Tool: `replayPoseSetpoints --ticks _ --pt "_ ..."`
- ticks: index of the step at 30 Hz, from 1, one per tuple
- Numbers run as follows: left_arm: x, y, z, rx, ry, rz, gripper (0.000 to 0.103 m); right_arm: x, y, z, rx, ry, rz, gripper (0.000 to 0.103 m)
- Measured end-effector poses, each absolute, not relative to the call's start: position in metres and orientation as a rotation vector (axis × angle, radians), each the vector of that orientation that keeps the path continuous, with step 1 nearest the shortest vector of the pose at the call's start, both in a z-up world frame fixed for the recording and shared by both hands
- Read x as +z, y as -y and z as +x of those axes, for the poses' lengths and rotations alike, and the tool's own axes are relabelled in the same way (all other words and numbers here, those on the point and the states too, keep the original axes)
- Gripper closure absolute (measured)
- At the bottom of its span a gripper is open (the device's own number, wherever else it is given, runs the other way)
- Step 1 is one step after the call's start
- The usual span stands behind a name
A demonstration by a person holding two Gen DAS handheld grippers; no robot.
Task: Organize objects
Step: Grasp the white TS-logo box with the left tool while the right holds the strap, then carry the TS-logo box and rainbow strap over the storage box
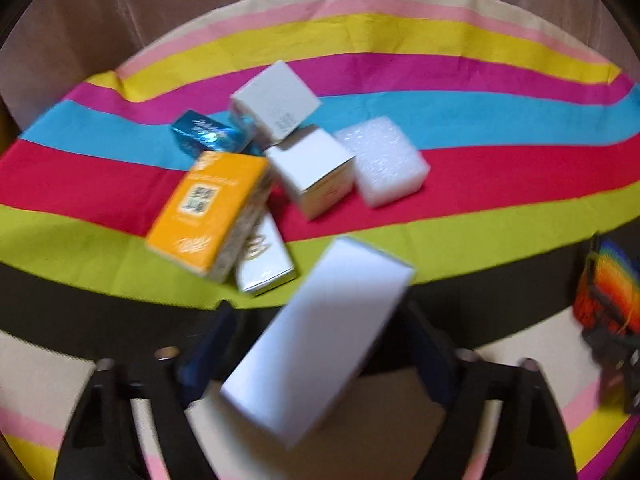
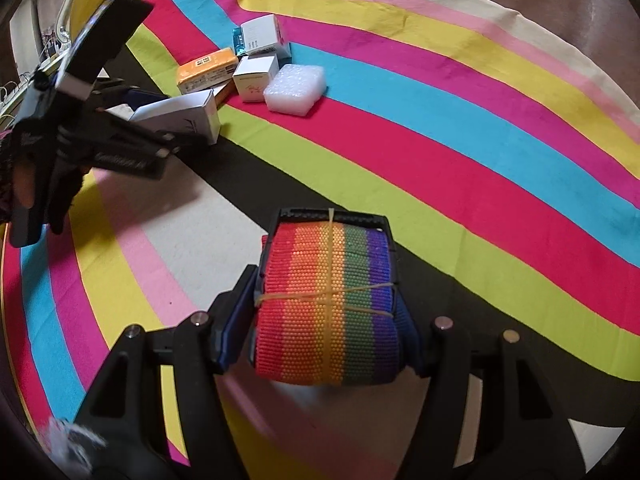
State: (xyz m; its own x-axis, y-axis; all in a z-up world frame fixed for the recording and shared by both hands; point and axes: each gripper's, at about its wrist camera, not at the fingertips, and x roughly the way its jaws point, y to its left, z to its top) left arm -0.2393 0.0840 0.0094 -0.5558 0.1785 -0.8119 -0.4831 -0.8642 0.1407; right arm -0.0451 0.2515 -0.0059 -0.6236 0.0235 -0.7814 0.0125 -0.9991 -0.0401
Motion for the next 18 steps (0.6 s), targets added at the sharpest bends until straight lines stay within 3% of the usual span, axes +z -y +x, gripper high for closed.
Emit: replayPoseSetpoints --ticks 1,2,11,18 --pt "0.009 -0.085 -0.241 2.407 -0.443 -1.218 0.053 -0.006 -0.252 -0.045 2.825 0.063 -1.360 0.037" --pt "0.009 -0.085 -0.242 2.387 -0.382 -1.228 0.066 -0.006 -0.252 -0.045 2.825 0.061 -1.361 0.037" --pt "0.010 -0.078 -0.180 2.572 -0.274 -1.222 0.067 -0.006 -0.251 -0.044 2.829 0.053 -1.360 0.037" --pt "0.018 -0.053 -0.093 2.729 -0.054 -1.263 0.067 -0.007 -0.251 -0.044 2.830 0.053 -1.360 0.037"
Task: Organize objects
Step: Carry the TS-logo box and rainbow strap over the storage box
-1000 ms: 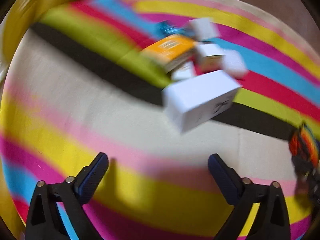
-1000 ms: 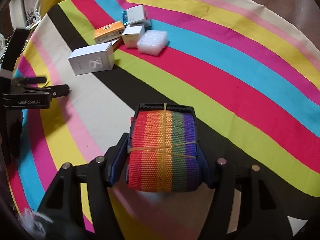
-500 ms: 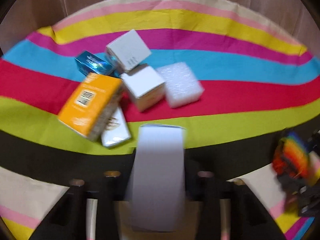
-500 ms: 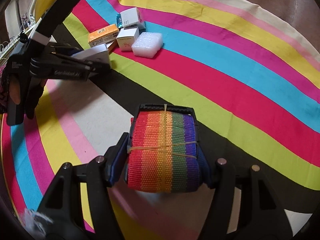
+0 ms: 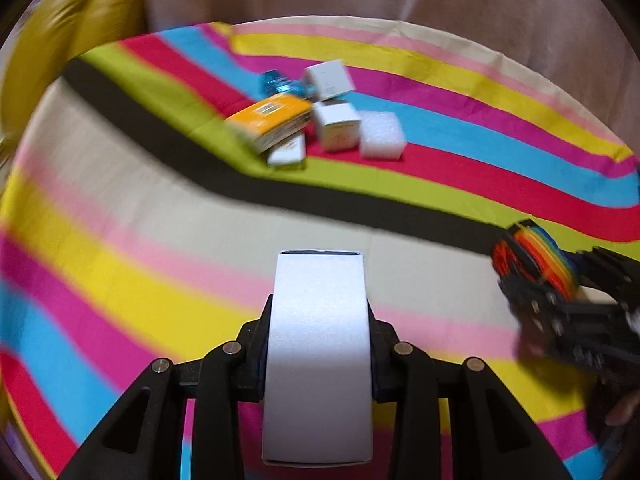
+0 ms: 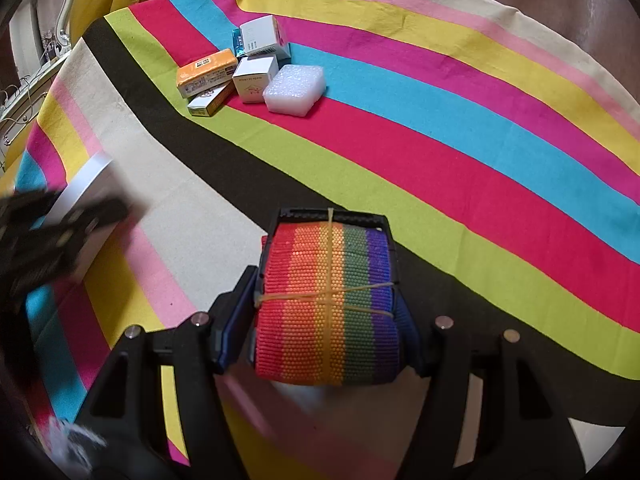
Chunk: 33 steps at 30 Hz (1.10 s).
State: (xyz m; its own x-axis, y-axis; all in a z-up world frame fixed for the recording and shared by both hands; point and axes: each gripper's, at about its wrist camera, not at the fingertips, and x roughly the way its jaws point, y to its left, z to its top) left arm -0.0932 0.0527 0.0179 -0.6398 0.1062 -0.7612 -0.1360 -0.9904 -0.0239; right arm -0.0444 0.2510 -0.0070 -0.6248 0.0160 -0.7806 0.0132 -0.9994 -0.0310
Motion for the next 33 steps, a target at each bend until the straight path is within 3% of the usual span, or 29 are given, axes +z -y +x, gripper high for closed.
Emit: replayPoseSetpoints --ticks 17,33 --pt "0.034 -0.020 0.017 2.840 0.044 -1.271 0.066 0.004 -0.235 -0.032 2.794 0.075 -1.391 0.037" --pt "0.072 0.040 0.085 2.967 0.129 -1.140 0.066 0.059 -0.125 0.050 2.924 0.420 -1.270 0.037"
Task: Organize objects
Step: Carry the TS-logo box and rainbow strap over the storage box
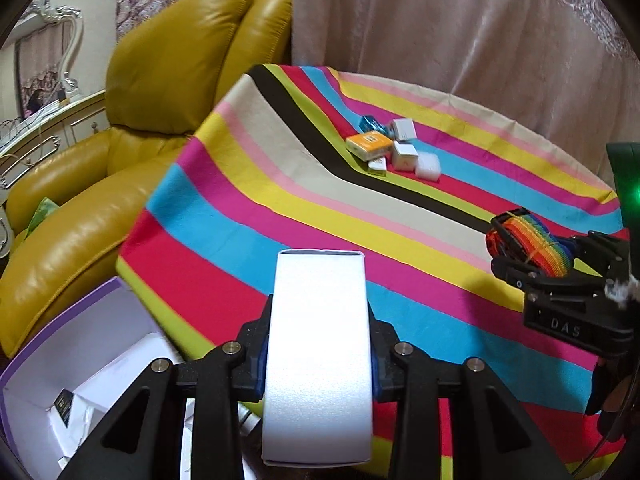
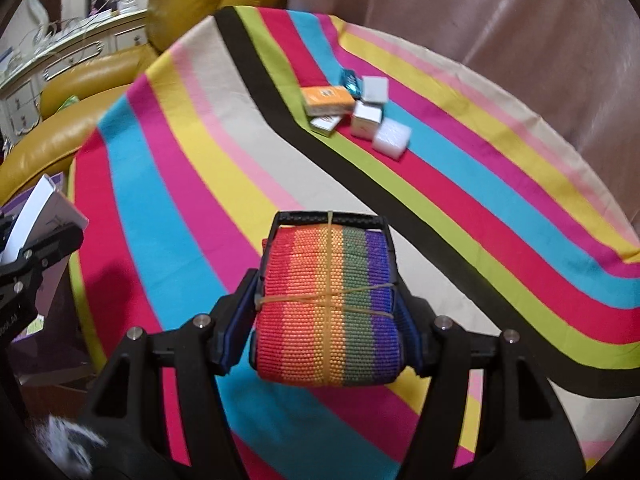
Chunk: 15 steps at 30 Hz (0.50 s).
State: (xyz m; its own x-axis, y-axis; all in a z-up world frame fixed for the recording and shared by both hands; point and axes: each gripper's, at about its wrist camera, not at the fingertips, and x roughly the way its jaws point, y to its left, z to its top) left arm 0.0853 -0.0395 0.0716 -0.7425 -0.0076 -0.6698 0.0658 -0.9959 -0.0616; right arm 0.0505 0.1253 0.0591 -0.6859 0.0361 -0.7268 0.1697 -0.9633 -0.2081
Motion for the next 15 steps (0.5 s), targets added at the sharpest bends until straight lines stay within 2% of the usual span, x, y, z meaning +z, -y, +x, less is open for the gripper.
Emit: replayPoseSetpoints --ticks 15 --pt "0.076 0.102 0.147 -2.797 -0.180 1.068 0.066 0.073 -0.020 0.086 -2.634 -0.652 1.059 0.037"
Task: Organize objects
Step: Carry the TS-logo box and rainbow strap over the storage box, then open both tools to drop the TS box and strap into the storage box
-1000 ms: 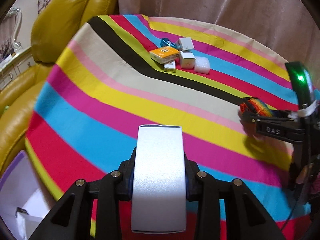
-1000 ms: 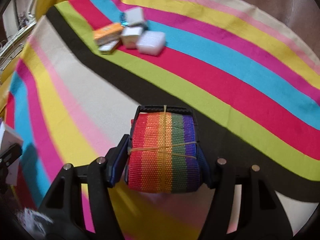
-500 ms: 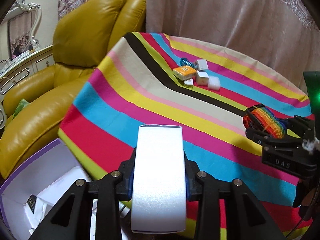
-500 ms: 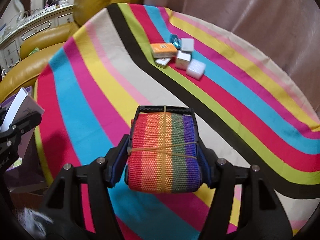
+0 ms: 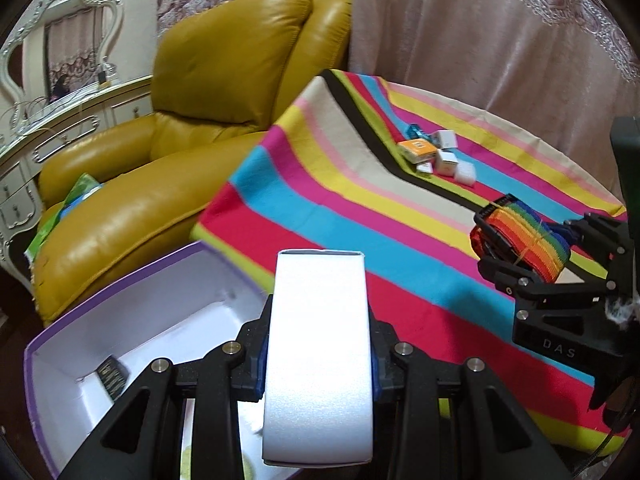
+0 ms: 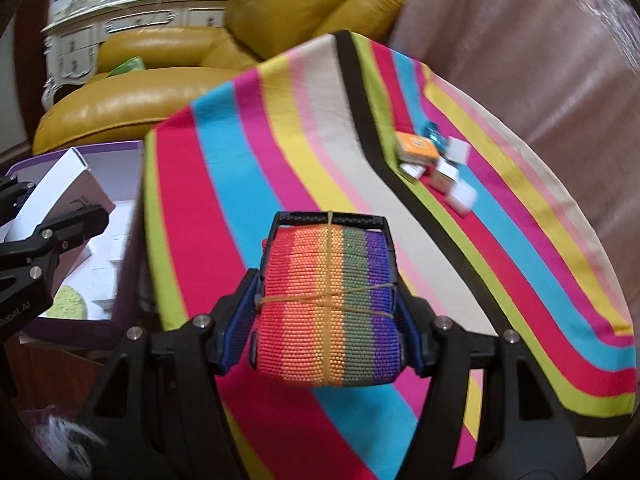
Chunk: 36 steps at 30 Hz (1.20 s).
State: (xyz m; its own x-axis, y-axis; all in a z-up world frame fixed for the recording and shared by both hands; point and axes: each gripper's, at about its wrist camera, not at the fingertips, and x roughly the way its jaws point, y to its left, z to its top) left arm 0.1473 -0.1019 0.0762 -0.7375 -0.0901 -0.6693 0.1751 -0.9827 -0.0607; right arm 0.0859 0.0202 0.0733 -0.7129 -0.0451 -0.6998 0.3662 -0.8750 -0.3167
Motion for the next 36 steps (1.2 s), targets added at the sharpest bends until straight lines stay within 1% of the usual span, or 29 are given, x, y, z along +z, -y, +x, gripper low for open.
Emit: replayPoseSetpoints --ticks 8,17,31,36 --pt "0.065 0.147 0.177 -2.684 -0.253 1.068 0.066 0.068 0.037 0.096 -2.508 -0.742 0.990 0.037" --pt "0.048 0.191 0.201 -2.573 -0.347 1.068 0.066 0.055 0.092 0.110 -2.379 -0.791 0.937 0.037" --pt "0.027 0.240 0.224 -2.436 -0.418 1.077 0.066 0.033 0.151 0.119 -2.221 -0.819 0.911 0.037" --pt "0.018 0.252 0.228 -2.368 -0.433 1.100 0.066 0.028 0.159 0.120 -2.192 -0.791 0.912 0.037"
